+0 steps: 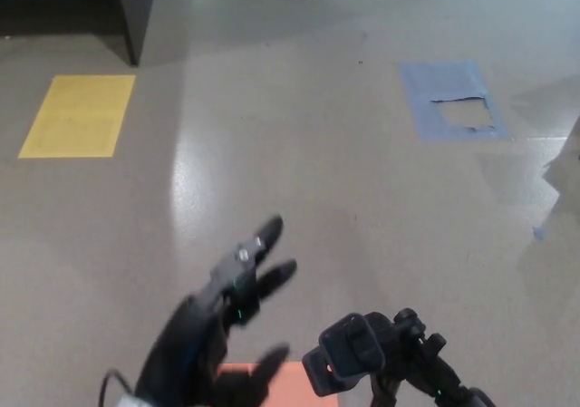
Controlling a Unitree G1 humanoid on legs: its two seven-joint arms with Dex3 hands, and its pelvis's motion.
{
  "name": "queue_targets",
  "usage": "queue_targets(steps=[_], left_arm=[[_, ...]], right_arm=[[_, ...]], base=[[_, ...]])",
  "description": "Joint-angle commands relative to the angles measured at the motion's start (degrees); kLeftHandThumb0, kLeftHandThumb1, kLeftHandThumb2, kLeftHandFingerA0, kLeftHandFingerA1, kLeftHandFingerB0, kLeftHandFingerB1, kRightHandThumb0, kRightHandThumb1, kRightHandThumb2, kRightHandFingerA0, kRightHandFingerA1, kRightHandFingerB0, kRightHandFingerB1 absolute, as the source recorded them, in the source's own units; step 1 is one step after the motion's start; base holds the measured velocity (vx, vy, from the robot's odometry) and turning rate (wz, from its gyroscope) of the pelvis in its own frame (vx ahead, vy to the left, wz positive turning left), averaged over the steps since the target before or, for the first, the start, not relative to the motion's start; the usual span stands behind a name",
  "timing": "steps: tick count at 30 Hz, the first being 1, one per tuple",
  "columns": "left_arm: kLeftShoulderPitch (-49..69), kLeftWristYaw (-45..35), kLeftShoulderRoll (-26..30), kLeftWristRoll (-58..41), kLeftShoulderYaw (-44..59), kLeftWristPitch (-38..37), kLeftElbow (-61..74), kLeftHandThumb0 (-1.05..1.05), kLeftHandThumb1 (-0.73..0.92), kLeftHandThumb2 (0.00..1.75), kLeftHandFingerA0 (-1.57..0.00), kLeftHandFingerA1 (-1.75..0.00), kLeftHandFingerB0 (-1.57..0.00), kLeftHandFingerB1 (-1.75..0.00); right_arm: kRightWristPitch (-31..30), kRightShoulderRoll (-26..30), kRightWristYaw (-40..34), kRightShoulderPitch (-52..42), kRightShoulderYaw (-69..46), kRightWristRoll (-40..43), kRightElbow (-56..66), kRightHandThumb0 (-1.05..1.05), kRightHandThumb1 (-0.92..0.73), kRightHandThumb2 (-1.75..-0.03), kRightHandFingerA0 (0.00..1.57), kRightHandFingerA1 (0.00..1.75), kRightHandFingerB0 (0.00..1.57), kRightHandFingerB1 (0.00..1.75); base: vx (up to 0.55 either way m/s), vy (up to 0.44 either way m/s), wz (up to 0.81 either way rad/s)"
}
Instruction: A phone stand is kept on the floor and the robot uses both its hands to grab it and uses its left hand to extend the phone stand by pulling it upwards
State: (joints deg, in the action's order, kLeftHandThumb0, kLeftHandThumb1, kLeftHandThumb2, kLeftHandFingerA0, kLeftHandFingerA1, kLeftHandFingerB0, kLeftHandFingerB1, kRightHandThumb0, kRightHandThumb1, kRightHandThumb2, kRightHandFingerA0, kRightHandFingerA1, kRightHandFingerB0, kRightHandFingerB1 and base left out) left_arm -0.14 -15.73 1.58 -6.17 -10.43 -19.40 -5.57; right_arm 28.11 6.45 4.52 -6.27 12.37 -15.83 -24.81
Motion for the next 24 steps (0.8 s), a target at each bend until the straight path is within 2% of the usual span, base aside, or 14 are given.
queue_targets(steps=[1, 2, 3, 7, 10, 11, 16, 17, 24], left_arm=[[-6.5, 1.5, 0.1, 3.0, -0.3, 9.7, -1.6, -1.05, 0.73, 0.63, -0.1, -0.3, 0.0, -0.03], [-6.9, 0.3, 0.0, 3.2, -1.7, 10.2, -0.4, -1.05, 0.55, 0.9, -0.08, -0.27, 0.0, 0.0], [-6.8, -0.1, -0.3, 3.4, -2.8, 10.4, 0.4, -1.05, 0.74, 0.63, -0.08, -0.3, 0.0, 0.0], [-3.3, -2.4, -2.1, 1.8, -8.8, 12.9, 5.4, -1.05, 0.72, 0.63, -0.04, -0.31, 0.0, 0.0], [-0.5, -3.5, -1.1, 2.1, -12.6, 13.6, 8.5, -1.04, 0.75, 0.64, -0.05, -0.3, 0.0, 0.0], [1.4, -4.8, -0.6, 0.6, -14.1, 14.4, 10.1, -0.98, 0.56, 1.04, -0.09, -0.15, 0.0, 0.0], [4.6, -6.0, 1.8, 1.0, -16.6, 13.9, 13.0, -0.99, 0.58, 1.05, -0.07, -0.15, 0.0, 0.0], [5.5, -6.4, 2.5, 0.7, -16.8, 13.4, 13.5, -0.99, 0.58, 1.05, -0.07, -0.16, 0.0, 0.0], [6.5, -6.5, 3.9, 0.2, -16.1, 13.3, 15.1, -0.98, 0.57, 1.04, -0.06, -0.15, 0.0, 0.0]], right_arm=[[-1.1, 1.0, -1.8, -1.8, 0.0, -1.2, 0.5, -1.05, -0.6, -0.62, 0.0, 0.36, 0.0, 0.39], [-1.4, 0.9, -2.1, -1.5, -0.2, -1.3, 0.2, -1.05, -0.6, -0.62, 0.0, 0.37, 0.0, 0.41], [-1.8, 0.7, -2.0, -1.2, -0.5, -0.8, 0.0, -1.05, -0.57, -0.6, 0.0, 0.39, 0.0, 0.44], [-2.5, 0.5, -1.8, -0.1, -1.0, -0.3, -0.5, -1.05, -0.6, -0.62, 0.0, 0.41, 0.0, 0.4], [-1.4, 0.6, -1.5, 0.5, -1.5, 0.7, -1.1, -1.05, -0.59, -0.62, 0.0, 0.4, 0.0, 0.43], [-0.8, 0.7, -1.8, 1.1, -1.8, 0.8, -2.4, -1.05, -0.57, -0.59, 0.0, 0.43, 0.0, 0.47], [1.3, 1.0, -1.3, 1.9, -2.9, 1.9, -5.1, -1.05, -0.58, -0.57, 0.0, 0.39, 0.0, 0.56], [0.7, 0.6, -1.7, 1.7, -3.0, 2.0, -5.2, -1.05, -0.55, -0.57, 0.0, 0.49, 0.0, 0.65], [-0.5, 0.0, -1.7, 1.9, -3.4, 2.3, -6.7, -1.05, -0.57, -0.62, 0.0, 0.5, 0.0, 0.52]], base=[[0.0, 0.0, 0.0], [0.0, 0.0, 0.0], [0.0, 0.0, 0.0], [0.0, 0.0, 0.0], [0.0, 0.0, 0.0], [0.0, 0.0, 0.0], [0.0, 0.0, 0.0], [0.0, 0.0, 0.0], [0.0, 0.0, 0.0]])
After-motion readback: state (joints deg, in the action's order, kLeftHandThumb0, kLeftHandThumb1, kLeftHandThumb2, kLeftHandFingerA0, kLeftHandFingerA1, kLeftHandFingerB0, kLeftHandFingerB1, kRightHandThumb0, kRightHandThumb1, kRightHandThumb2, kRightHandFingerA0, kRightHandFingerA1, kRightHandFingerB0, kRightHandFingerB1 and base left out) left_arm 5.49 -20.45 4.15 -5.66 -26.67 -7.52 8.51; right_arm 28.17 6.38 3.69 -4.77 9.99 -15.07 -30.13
